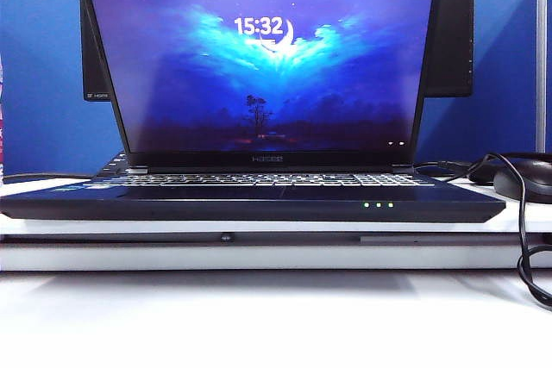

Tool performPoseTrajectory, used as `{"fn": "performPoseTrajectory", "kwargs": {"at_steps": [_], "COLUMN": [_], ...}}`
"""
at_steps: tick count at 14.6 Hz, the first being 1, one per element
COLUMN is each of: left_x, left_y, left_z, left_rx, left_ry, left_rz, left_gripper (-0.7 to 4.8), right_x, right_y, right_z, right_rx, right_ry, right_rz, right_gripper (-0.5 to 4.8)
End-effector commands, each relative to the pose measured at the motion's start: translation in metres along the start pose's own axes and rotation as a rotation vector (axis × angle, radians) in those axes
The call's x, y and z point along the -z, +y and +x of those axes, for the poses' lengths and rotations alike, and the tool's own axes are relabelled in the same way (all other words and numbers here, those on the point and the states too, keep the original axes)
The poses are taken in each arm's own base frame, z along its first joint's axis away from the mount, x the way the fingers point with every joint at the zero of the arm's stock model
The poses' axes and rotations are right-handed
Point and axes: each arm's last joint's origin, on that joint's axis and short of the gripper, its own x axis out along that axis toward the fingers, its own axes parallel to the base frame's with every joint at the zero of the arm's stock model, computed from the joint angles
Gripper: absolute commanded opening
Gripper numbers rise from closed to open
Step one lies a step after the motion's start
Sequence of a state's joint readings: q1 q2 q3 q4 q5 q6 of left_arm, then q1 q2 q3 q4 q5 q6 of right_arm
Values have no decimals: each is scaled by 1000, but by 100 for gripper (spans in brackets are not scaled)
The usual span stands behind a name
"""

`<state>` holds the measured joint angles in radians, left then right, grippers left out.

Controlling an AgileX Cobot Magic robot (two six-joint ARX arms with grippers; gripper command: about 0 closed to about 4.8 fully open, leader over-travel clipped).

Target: Open the lid of the black laptop.

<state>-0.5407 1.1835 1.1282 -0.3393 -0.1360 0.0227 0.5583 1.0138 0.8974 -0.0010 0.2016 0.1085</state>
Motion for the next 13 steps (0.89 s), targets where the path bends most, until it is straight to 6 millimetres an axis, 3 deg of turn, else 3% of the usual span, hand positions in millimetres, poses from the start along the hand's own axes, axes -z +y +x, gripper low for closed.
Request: {"fn": "performPoseTrajectory", "kwargs": {"at_steps": [1, 9, 13], "left_x": [-17, -27, -27], "left_y": [2, 3, 2], "left_z": [-4, -4, 4], "left_rx": [-28, -59, -56], "left_ry": [-155, -255, -254], "left_rz": [-20, -8, -5], "left_gripper": [-6, -6, -6], "right_x": [-3, -3, 3], "right_y": [-1, 9, 9], "right_z": [-1, -4, -1], "right_rx": [-4, -247, -231], "right_ry": [-18, 63, 107], "right_rz": [0, 18, 6], "right_gripper": [-1, -1, -1]}}
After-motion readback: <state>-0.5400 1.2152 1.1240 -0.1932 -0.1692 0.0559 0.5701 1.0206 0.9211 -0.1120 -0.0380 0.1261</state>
